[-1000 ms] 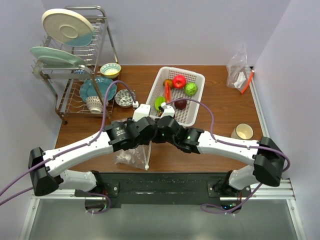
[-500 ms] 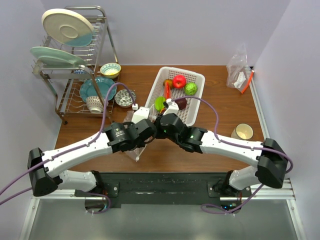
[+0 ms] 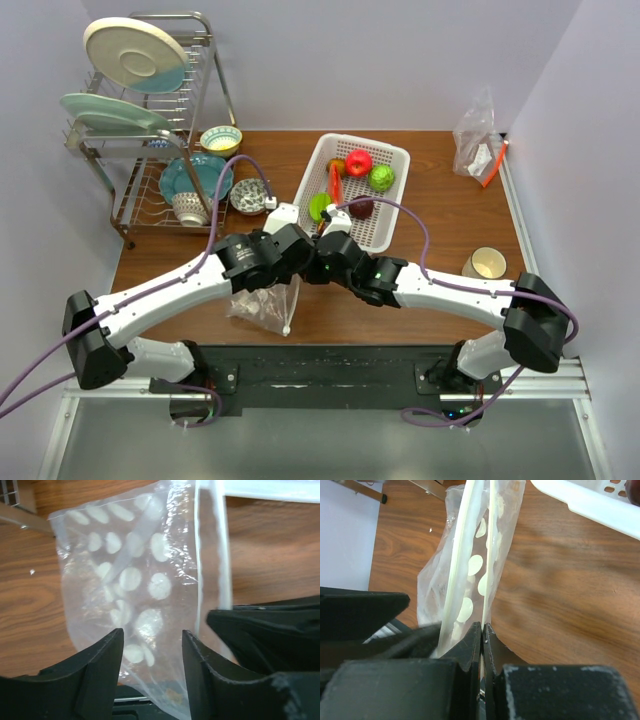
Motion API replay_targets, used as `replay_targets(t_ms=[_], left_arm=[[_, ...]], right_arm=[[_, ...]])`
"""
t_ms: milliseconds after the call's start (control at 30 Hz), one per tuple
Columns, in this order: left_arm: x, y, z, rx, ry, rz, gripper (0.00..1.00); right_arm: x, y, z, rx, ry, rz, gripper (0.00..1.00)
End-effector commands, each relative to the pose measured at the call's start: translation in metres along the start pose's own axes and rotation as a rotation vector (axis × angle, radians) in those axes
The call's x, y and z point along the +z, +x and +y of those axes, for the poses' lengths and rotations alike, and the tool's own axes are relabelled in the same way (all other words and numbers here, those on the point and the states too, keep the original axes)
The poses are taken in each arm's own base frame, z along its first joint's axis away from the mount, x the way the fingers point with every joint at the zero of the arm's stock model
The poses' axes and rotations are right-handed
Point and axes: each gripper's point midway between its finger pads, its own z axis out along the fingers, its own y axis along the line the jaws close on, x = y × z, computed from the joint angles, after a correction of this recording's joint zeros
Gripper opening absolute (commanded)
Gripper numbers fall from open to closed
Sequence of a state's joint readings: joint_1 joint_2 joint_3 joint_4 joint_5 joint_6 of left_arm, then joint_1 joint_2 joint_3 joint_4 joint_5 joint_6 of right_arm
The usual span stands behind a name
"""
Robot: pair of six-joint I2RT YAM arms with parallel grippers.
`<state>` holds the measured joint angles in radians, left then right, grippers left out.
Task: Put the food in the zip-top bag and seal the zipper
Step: Open the zipper of the food storage bag at the center of the board.
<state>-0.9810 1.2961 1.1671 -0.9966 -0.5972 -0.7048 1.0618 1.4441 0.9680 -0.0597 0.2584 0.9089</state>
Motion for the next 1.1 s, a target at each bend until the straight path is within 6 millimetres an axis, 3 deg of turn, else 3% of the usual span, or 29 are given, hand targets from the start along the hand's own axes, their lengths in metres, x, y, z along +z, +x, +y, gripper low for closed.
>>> replay_targets(t_ms=[0,333,633,833,933,967,1000,1067], left_arm=[[-0.013,-0.020,-0.020,-0.054,0.136,-0.066,0.58],[-0.032,-0.032,-0.022,-0.094,0.210,-0.104,0.60],[0.001,-0.006,-0.023,-0.043,0.131,-0.046,0.55],[0.015,0.001,-0.008,-0.013,0.008,-0.032,0.47],[0.013,-0.001,-0.005,-0.010,0.001,-0.037,0.28],[0.010,-0.005,-0.005,-0.015,0.004,-0.048,0.12],[0.007,-0.007,-0.004,-0.015,0.002,-0.053,0.05],[0.000,-0.013,-0.004,-0.001,0.014,-0.046,0.00]], right_arm=[[-0.009,-0.016,0.018,0.032,-0.057,-0.043,0.00],[-0.007,-0.017,0.018,0.030,-0.053,-0.046,0.00],[-0.012,-0.023,0.024,0.032,-0.068,-0.058,0.00],[-0.015,-0.024,0.021,0.040,-0.063,-0.065,0.00],[-0.016,-0.025,0.019,0.039,-0.055,-0.070,0.00],[-0.016,-0.025,0.019,0.036,-0.052,-0.069,0.00],[-0.015,-0.023,0.014,0.028,-0.033,-0.067,0.00],[-0.012,-0.020,0.008,0.020,-0.005,-0.059,0.00]])
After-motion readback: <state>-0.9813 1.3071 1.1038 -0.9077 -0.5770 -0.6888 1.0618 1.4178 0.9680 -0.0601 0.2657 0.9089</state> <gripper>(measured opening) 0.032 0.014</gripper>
